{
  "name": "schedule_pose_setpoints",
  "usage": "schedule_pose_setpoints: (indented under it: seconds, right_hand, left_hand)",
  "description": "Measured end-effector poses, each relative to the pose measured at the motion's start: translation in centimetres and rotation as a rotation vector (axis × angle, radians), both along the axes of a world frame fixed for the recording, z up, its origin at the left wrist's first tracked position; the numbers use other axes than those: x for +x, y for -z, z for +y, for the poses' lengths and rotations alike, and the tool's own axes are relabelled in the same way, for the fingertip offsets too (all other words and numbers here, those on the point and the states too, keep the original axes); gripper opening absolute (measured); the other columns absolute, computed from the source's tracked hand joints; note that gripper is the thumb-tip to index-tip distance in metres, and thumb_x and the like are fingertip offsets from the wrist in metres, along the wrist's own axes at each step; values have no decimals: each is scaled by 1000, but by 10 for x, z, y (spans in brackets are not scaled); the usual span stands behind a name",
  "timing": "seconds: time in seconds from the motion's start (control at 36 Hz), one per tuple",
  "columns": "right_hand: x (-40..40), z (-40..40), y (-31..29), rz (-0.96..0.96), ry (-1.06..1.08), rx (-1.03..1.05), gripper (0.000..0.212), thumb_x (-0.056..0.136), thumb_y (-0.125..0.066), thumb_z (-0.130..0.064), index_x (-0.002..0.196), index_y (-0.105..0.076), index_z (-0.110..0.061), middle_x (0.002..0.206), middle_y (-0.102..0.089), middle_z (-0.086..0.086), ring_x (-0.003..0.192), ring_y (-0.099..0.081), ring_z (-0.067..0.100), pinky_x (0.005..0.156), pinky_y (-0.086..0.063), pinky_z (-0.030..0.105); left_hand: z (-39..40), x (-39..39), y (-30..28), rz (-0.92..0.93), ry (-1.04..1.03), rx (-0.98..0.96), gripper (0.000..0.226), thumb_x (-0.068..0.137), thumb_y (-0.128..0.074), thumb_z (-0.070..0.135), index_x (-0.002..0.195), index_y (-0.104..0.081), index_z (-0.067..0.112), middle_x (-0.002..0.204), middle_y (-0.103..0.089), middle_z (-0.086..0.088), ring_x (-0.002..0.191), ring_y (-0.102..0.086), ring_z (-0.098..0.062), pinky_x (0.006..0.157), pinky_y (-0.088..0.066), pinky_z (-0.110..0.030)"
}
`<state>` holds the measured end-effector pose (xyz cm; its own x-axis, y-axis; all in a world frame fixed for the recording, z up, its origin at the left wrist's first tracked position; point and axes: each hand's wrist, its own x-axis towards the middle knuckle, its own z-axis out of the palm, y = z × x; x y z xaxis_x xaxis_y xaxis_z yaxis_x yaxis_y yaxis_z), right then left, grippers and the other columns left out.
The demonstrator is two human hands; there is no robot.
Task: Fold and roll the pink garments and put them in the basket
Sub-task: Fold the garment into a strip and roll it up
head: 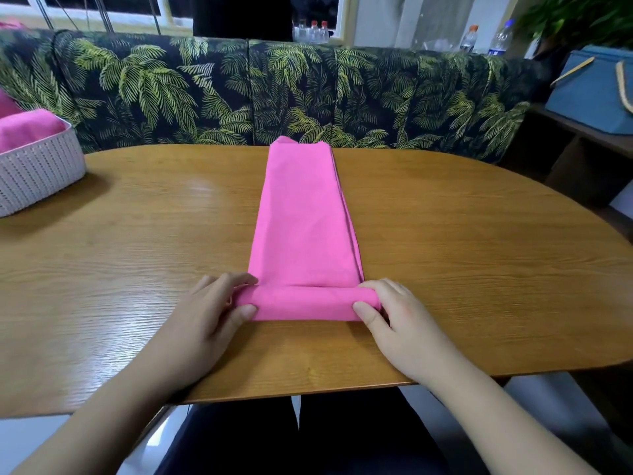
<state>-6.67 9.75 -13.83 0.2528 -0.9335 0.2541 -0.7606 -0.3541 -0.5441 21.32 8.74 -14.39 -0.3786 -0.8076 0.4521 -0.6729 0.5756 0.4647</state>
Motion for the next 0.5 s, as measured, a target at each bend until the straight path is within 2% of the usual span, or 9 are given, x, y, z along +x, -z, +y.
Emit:
schedule_pose_setpoints:
  seconds: [0.06, 0.11, 0.17, 0.22, 0.28, 0.33, 0.39, 0.44, 0.5]
  right_hand:
    - [-3, 7, 1, -74, 6, 41, 11, 96, -46, -44, 105, -42, -39, 96, -50, -21, 89, -48, -1, 77, -34, 6]
    - [-4, 14, 2, -118, -5, 39, 13, 97, -49, -35, 97, -38, -41, 88, -51, -16, 85, -50, -3, 72, -37, 10]
    - [-3, 17, 1, -139, 10, 28, 10, 97, -50, -32, 95, -42, -37, 79, -48, -15, 81, -49, -5, 70, -37, 11]
    - [-1, 15, 1, -157, 41, 7, 9, 96, -51, -38, 93, -49, -29, 79, -47, -17, 83, -47, -7, 70, -35, 11]
    - [0, 10, 2, -144, 64, -40, 22, 89, -46, -50, 91, -52, -29, 87, -45, -21, 91, -44, -8, 75, -32, 8]
    - [2, 6, 1, -134, 91, -52, 23, 86, -46, -49, 92, -55, -30, 95, -42, -21, 101, -38, -10, 81, -28, 4]
    - [3, 5, 0, -130, 113, -77, 17, 89, -52, -40, 94, -58, -25, 99, -39, -20, 104, -33, -11, 85, -24, 1]
    - [5, 4, -2, -90, 125, -177, 12, 90, -56, -32, 89, -60, -21, 94, -40, -17, 94, -34, -5, 87, -23, 0]
    - [7, 3, -2, -30, 96, -293, 15, 88, -55, -30, 86, -63, -17, 91, -46, -14, 88, -35, 0, 87, -26, 3]
  left_hand:
    - [7, 0, -2, 50, 3, 40, 52, 92, -25, 68, 114, -54, 32, 102, -51, 28, 93, -47, 1, 84, -31, -4]
    - [11, -1, -3, 83, -4, 66, 53, 91, -24, 70, 109, -57, 35, 90, -54, 21, 94, -46, 2, 83, -31, -4]
    - [11, -1, -1, 64, -12, 56, 57, 92, -24, 69, 107, -61, 29, 87, -55, 19, 93, -45, -2, 84, -32, -9]
    - [7, -1, 1, 18, -20, 22, 58, 94, -24, 66, 105, -63, 24, 93, -54, 21, 92, -44, -6, 87, -30, -12]
    - [3, -1, 3, 15, -38, 15, 55, 94, -26, 65, 106, -64, 27, 102, -48, 21, 96, -45, -13, 92, -27, -11]
    - [1, -3, 2, 73, -53, 31, 43, 92, -34, 65, 109, -60, 35, 110, -45, 17, 103, -45, -16, 94, -26, -8]
    - [0, -6, -3, 141, -46, 22, 21, 89, -45, 54, 108, -50, 46, 109, -44, 12, 105, -45, -15, 93, -29, -9]
    - [0, -9, -11, 140, -12, -43, 15, 88, -48, 41, 101, -45, 49, 106, -44, 17, 100, -47, -17, 90, -36, -23]
    - [-1, -11, -15, 73, 23, -94, 13, 89, -46, 31, 93, -46, 44, 100, -47, 21, 93, -49, -21, 85, -39, -40]
